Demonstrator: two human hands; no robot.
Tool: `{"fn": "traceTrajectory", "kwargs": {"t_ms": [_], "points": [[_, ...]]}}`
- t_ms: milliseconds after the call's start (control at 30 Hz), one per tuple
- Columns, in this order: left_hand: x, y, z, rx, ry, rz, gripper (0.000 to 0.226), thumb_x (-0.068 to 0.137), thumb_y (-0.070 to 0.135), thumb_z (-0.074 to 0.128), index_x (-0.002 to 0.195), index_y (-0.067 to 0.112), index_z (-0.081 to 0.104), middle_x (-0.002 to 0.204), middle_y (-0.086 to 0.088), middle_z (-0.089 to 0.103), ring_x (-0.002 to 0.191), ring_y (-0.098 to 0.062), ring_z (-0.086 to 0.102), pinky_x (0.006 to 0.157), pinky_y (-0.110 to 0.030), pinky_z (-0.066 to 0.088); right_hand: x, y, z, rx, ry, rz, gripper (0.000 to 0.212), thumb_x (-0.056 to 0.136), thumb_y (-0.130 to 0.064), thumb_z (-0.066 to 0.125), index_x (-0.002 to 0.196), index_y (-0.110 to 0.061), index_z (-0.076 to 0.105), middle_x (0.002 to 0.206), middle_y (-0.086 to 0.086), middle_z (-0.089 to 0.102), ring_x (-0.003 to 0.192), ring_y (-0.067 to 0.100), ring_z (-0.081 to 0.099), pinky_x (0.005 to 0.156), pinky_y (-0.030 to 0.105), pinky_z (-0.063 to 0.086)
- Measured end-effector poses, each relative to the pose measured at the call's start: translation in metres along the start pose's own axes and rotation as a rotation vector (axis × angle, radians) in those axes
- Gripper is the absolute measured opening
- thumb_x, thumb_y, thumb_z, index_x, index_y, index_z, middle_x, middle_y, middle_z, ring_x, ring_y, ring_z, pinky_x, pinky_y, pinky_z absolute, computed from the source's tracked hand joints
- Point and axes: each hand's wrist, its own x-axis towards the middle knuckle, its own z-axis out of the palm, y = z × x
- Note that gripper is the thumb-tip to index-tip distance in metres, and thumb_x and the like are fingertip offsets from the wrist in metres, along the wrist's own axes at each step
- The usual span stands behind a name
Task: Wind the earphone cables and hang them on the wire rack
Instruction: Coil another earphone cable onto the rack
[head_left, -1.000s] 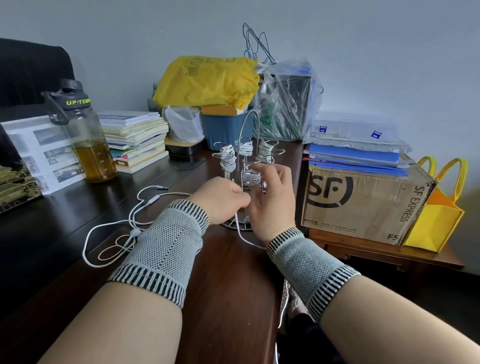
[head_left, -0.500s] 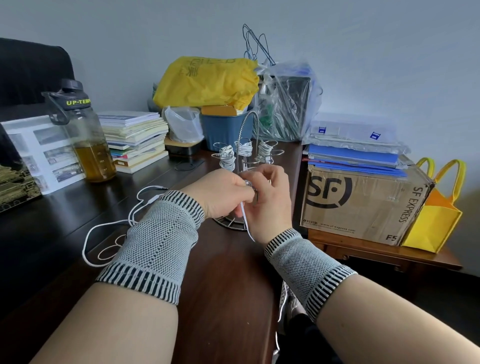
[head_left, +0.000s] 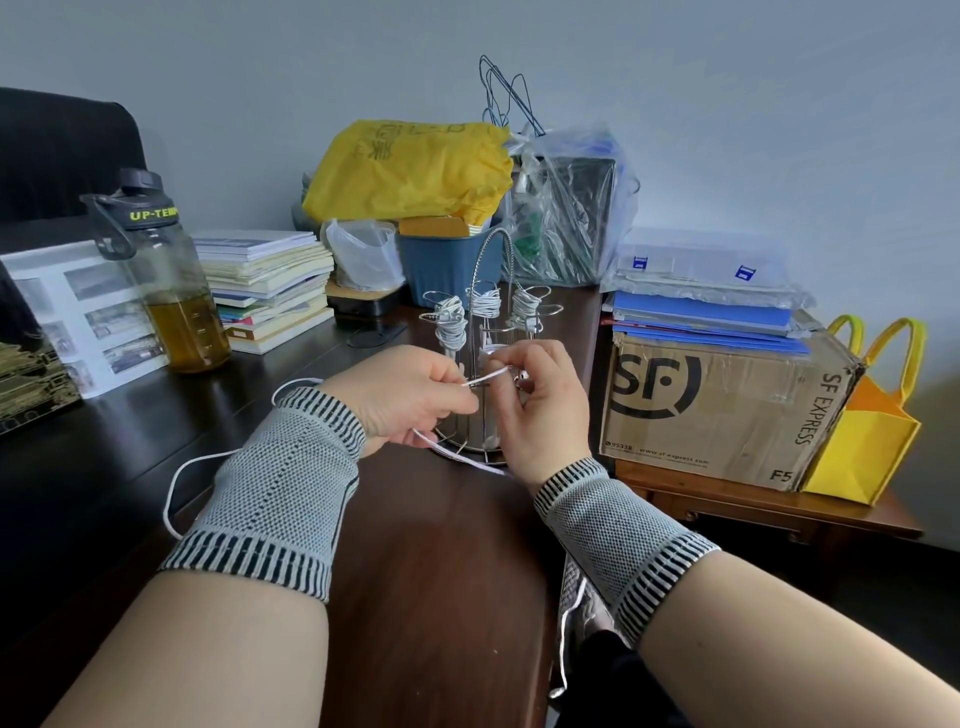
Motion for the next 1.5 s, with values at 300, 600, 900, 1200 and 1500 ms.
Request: {"fn": "traceTrajectory", "kwargs": {"t_ms": [300, 600, 900, 1200, 1500], "points": [[0.008, 0.010, 0.004, -0.488, 0.198, 0.208, 0.014, 0.091, 0.014, 0.064, 0.078, 0.011, 0.068, 0.055, 0.007, 0.033, 0.044, -0.005, 0.028, 0.044, -0.016, 0.032, 0.010, -0.006, -0.011, 0.138, 0.030, 0.216, 0.016, 0.087, -0.020, 0.069, 0.076, -0.028, 0.060, 0.082, -0.012, 0.060, 0.072, -0.005, 0.056, 0.072, 0.012, 0.046], [0.032, 0.003, 0.024, -0.337, 0.562, 0.215, 0.026, 0.088, 0.031, 0.069, 0.064, 0.021, 0.067, 0.043, 0.015, 0.047, 0.042, -0.002, 0.040, 0.046, -0.020, 0.033, 0.023, -0.009, -0.011, 0.215, -0.033, 0.415, 0.029, 0.093, -0.030, 0.059, 0.066, -0.021, 0.057, 0.056, -0.013, 0.051, 0.053, 0.000, 0.045, 0.061, 0.022, 0.041], [0.034, 0.003, 0.031, -0.065, 0.733, 0.216, 0.046, 0.089, 0.047, 0.060, 0.070, 0.007, 0.070, 0.062, -0.012, 0.066, 0.060, -0.028, 0.061, 0.067, -0.048, 0.059, 0.033, -0.014, -0.007, 0.245, 0.003, 0.547, 0.036, 0.091, -0.031, 0.058, 0.065, -0.005, 0.059, 0.055, -0.002, 0.048, 0.052, 0.010, 0.040, 0.055, 0.026, 0.037], [0.030, 0.006, 0.029, 0.310, 0.785, 0.274, 0.048, 0.096, 0.031, 0.052, 0.055, 0.005, 0.050, 0.056, -0.014, 0.055, 0.054, -0.028, 0.051, 0.051, -0.033, 0.042, 0.039, -0.015, -0.006, 0.220, 0.044, 0.635, 0.033, 0.085, -0.028, 0.061, 0.061, -0.005, 0.062, 0.046, -0.004, 0.047, 0.047, 0.012, 0.042, 0.054, 0.026, 0.038], [0.033, 0.005, 0.034, 0.111, 0.650, 0.168, 0.041, 0.095, 0.032, 0.053, 0.066, 0.009, 0.071, 0.065, -0.008, 0.067, 0.063, -0.024, 0.059, 0.063, -0.031, 0.047, 0.042, -0.016, -0.004, 0.182, 0.044, 0.682, 0.034, 0.083, -0.029, 0.061, 0.066, 0.000, 0.067, 0.048, -0.002, 0.050, 0.048, 0.012, 0.045, 0.054, 0.026, 0.041]]}}
